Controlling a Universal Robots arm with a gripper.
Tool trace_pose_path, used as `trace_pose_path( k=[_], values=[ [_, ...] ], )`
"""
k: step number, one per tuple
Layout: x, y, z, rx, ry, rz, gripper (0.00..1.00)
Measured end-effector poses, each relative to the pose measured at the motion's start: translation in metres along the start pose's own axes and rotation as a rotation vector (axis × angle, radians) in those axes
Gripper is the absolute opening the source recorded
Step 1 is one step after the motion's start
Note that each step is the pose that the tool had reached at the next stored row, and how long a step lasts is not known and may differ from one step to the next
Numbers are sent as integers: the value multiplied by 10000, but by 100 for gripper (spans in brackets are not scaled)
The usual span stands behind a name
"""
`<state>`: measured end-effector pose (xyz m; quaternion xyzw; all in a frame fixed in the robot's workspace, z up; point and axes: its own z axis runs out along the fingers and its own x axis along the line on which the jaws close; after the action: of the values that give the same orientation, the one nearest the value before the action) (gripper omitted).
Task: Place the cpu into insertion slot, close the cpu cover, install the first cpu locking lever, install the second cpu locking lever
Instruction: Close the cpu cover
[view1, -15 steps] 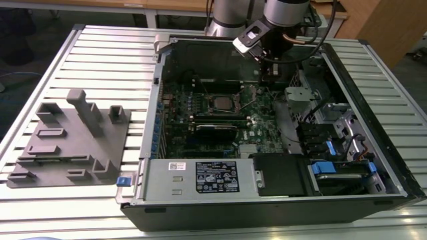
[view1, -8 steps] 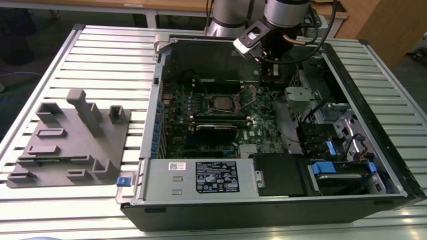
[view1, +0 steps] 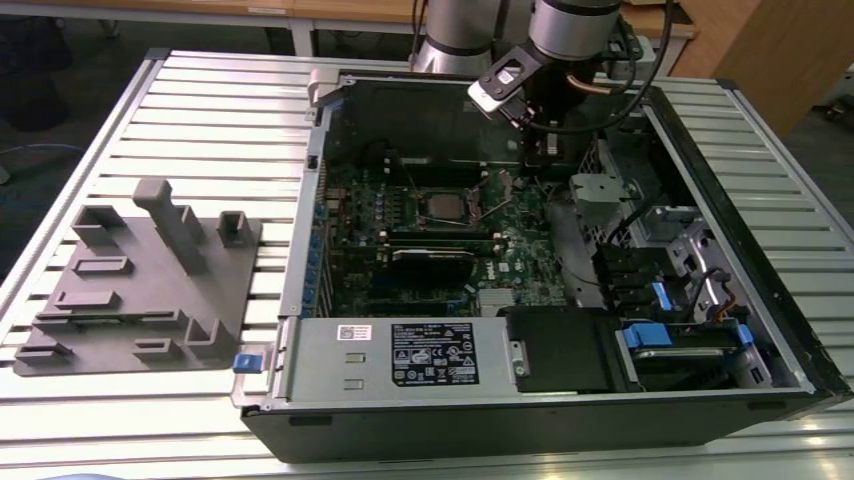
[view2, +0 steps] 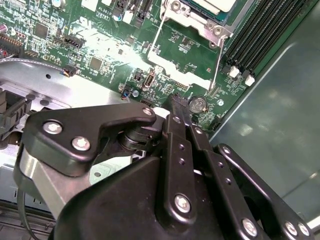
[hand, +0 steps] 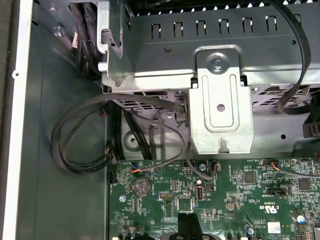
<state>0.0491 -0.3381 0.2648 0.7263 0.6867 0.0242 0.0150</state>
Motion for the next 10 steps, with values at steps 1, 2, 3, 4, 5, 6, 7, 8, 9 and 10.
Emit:
trace_pose_path(
  k=[1, 2, 3, 4, 5, 6, 7, 8, 9, 10],
  values=[
    [0, 0, 0, 0, 0, 1, 11],
    [0, 1, 1, 0, 1, 0, 11],
    [1, 7, 3, 0, 2, -1, 11],
    [1, 13, 6, 0, 2, -1, 11],
    [1, 13, 6, 0, 2, -1, 11],
    [1, 13, 6, 0, 1, 0, 11],
    [1, 13, 6, 0, 2, -1, 11],
    [1, 14, 6, 0, 2, 0, 11],
    [1, 15, 7, -1, 2, 0, 11],
    [1, 16, 8, -1, 2, 0, 11]
  ],
)
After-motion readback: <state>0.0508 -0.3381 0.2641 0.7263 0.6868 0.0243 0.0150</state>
